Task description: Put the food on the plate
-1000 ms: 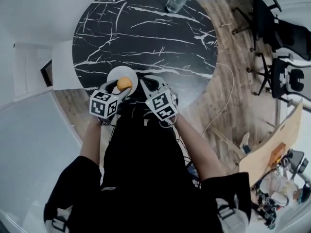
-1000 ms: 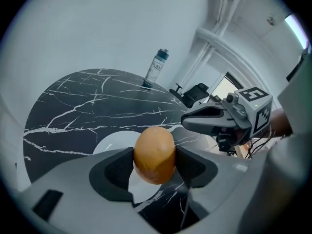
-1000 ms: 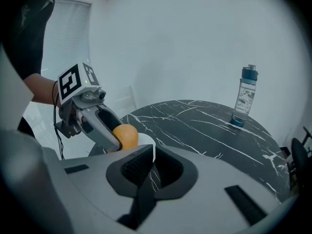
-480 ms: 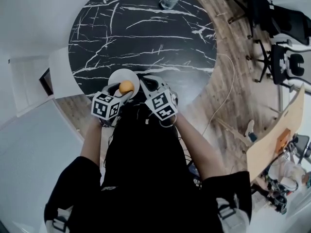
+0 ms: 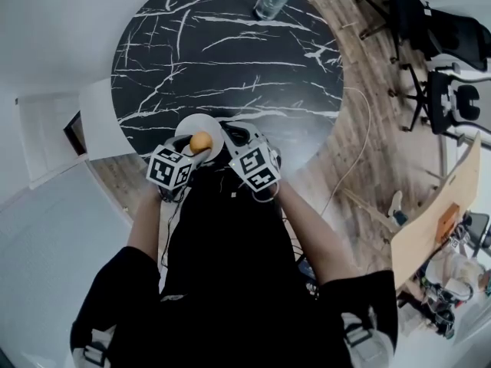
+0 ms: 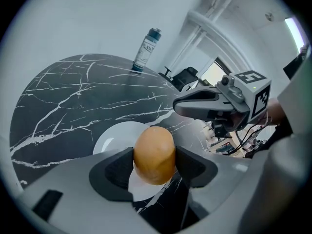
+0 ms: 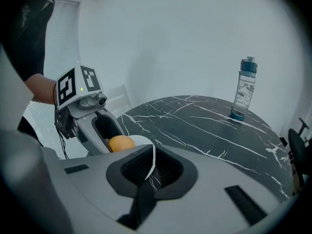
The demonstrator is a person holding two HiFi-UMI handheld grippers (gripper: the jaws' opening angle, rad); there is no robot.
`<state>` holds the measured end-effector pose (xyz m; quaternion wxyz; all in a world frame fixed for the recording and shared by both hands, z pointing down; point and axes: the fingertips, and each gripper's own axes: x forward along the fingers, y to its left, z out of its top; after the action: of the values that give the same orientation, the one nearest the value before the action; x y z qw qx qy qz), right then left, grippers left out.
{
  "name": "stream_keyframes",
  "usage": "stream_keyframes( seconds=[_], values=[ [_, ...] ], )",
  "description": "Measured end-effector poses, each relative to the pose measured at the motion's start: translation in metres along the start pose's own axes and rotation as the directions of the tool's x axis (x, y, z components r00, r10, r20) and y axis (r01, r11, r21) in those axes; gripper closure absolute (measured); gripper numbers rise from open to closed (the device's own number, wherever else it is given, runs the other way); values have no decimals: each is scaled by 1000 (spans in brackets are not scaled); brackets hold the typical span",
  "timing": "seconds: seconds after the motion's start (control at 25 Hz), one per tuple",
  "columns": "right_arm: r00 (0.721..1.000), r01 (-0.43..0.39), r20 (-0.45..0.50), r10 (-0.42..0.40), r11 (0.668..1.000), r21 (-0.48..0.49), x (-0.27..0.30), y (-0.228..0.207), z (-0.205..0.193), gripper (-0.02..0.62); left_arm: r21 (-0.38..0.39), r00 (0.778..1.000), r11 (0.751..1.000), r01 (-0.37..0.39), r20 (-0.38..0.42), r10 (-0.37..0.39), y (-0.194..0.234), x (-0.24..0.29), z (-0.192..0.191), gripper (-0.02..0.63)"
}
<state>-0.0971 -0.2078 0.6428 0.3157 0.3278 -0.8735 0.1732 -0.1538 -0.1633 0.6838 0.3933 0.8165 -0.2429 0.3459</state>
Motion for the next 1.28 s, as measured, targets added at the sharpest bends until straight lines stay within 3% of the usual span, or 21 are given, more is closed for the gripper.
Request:
stream_keyframes(
  seconds=[0.16,0.44,0.72,1.04,1.28],
  values=[
    [1000,0,0,0,1000,0,1,1,1,588,5,1000,1000,-4,2,4,1,2,4,337],
    [1000,-3,-1,3,1000,-1,1,-3,-1,588,6,996,997,-82,45,82,15,1,15,333],
    [1000,-7,15,7,1000,-6,-6,-5,0,588,35,994,993,-109,25,108,12,3,15,331],
    [999,-13,48,14,1000,-14,-24,-5,-4,588,16,982,982,-186,43,185,11,-1,16,331],
    [997,-15,81,17,1000,-20,-43,-5,-8,588,-23,959,963,-270,86,271,6,-16,19,331]
  ],
)
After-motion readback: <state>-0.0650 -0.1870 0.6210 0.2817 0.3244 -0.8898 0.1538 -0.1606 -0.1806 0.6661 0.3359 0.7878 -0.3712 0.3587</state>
